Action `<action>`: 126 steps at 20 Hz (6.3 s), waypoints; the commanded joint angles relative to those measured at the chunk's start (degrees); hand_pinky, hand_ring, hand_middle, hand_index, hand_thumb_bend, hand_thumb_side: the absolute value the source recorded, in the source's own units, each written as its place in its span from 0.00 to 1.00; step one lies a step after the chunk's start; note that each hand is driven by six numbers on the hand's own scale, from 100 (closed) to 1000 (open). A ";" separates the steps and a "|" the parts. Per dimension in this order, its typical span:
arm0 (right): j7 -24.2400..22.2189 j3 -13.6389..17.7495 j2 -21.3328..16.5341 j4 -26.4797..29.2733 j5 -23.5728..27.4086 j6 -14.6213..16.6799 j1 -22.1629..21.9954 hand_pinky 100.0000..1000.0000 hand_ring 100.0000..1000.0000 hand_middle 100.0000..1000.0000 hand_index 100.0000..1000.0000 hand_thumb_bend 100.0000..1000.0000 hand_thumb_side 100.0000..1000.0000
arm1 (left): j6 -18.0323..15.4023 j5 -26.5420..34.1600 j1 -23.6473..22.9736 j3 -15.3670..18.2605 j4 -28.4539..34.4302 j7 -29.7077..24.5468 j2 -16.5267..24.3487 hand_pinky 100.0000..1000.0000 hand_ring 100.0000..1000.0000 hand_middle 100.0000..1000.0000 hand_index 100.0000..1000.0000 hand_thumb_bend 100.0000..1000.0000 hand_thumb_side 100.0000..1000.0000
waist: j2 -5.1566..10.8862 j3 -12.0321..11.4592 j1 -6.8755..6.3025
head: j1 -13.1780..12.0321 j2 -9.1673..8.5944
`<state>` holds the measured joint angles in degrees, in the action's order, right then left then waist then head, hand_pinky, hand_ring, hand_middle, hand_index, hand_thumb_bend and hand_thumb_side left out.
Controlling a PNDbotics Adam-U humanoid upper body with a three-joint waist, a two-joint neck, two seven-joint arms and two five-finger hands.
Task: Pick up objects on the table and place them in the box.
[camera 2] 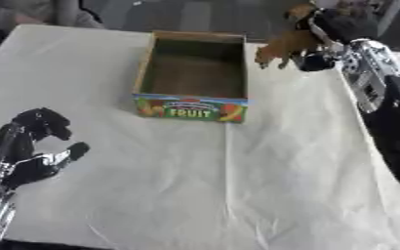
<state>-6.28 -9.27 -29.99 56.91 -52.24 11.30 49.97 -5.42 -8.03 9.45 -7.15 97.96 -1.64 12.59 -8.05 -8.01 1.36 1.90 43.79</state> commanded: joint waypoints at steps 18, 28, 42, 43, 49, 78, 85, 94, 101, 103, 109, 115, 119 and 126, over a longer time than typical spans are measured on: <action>-1.08 -0.65 10.59 -7.51 -3.27 0.81 8.95 0.67 0.60 0.35 0.48 0.00 0.00 | -0.25 0.64 1.62 -1.38 1.01 -1.73 -0.39 0.48 0.46 0.46 0.53 0.74 0.22 | 0.92 -3.57 -0.65 | 3.84 0.33; 0.30 0.35 16.86 -14.15 -6.72 0.67 9.13 0.67 0.61 0.42 0.54 0.00 0.00 | -0.31 1.04 2.72 -2.12 1.31 -2.51 -0.97 0.47 0.46 0.46 0.53 0.74 0.22 | 0.04 -7.16 -0.92 | 5.96 0.33; -3.82 0.74 18.45 -17.28 -8.36 1.25 7.86 0.77 0.79 0.78 0.85 0.00 0.26 | -0.25 0.96 2.77 -2.02 1.34 -2.53 -1.04 0.47 0.45 0.46 0.53 0.75 0.22 | 0.13 -6.79 -1.07 | 5.67 0.33; -4.00 0.79 18.37 -17.28 -8.27 1.22 7.81 0.77 0.80 0.79 0.86 0.00 0.27 | -0.25 0.95 2.77 -2.01 1.35 -2.53 -1.04 0.47 0.45 0.46 0.53 0.75 0.22 | 0.16 -6.76 -1.08 | 5.66 0.33; -5.36 1.20 17.34 -17.09 -6.95 1.40 7.62 0.81 0.84 0.86 0.92 0.00 0.40 | -0.23 0.85 2.73 -1.92 1.30 -2.57 -0.97 0.47 0.45 0.46 0.53 0.75 0.22 | 0.37 -6.56 -1.12 | 5.50 0.33; -15.22 0.18 9.64 -11.58 11.92 -1.57 8.36 0.85 0.86 0.90 0.95 0.05 0.49 | -0.13 0.09 1.87 -1.29 1.00 -3.66 -0.43 0.48 0.46 0.47 0.54 0.76 0.24 | 1.27 -3.87 -0.70 | 4.05 0.33; -17.38 -1.42 11.54 -13.08 4.86 0.31 8.09 0.86 0.89 0.93 0.96 0.16 0.44 | -0.18 -0.02 1.85 -1.46 0.98 -4.14 -0.56 0.48 0.46 0.47 0.54 0.76 0.24 | 1.27 -4.54 -0.63 | 4.55 0.33; -17.50 -3.23 13.66 -14.39 -5.04 2.70 7.61 0.88 0.91 0.95 0.98 0.26 0.44 | -0.25 -0.22 1.87 -1.60 0.99 -4.78 -0.70 0.49 0.46 0.47 0.54 0.75 0.24 | 1.23 -5.03 -0.65 | 5.04 0.33; -17.10 -3.03 13.46 -14.34 -11.97 5.62 8.31 0.93 0.97 1.00 1.00 0.45 0.42 | -0.24 -0.37 1.84 -1.62 0.94 -5.08 -0.63 0.49 0.46 0.47 0.54 0.75 0.24 | 1.27 -5.07 -0.41 | 5.27 0.33; -18.62 -4.29 12.61 -12.83 -13.80 7.27 8.76 0.94 0.98 1.00 1.00 0.44 0.42 | -0.24 -0.48 1.82 -1.53 0.93 -5.26 -0.60 0.49 0.46 0.47 0.54 0.75 0.24 | 1.26 -4.82 -0.30 | 5.10 0.33; -20.99 -2.17 10.71 -10.05 -13.17 9.55 9.76 0.93 0.97 1.00 1.00 0.36 0.42 | -0.25 -0.64 1.69 -1.26 0.90 -5.49 -0.51 0.49 0.46 0.47 0.55 0.75 0.24 | 1.32 -4.39 -0.18 | 4.73 0.33; -20.28 0.27 9.03 -8.07 -7.65 7.39 10.05 0.89 0.92 0.93 0.96 0.20 0.40 | -0.29 -0.52 1.64 -1.13 0.84 -5.53 -0.45 0.49 0.46 0.47 0.55 0.75 0.24 | 1.35 -4.01 -0.15 | 4.52 0.33; -18.21 1.61 7.63 -5.70 -3.56 5.18 9.73 0.83 0.86 0.86 0.92 0.08 0.26 | -0.27 -0.49 1.57 -0.98 0.80 -5.36 -0.40 0.49 0.46 0.47 0.55 0.75 0.24 | 1.38 -3.65 -0.08 | 4.16 0.33; -11.71 3.25 5.12 2.72 3.17 1.41 5.79 0.72 0.74 0.73 0.82 0.00 0.15 | 0.00 -0.45 1.26 -0.29 0.71 -4.11 -0.22 0.48 0.45 0.46 0.54 0.74 0.25 | 1.34 -2.10 0.11 | 2.58 0.33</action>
<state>-19.24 -6.82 -22.82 57.00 -50.57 13.31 54.83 -5.41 -8.56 10.45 -8.09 97.94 -6.21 11.18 -7.60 -10.07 1.56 4.89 43.79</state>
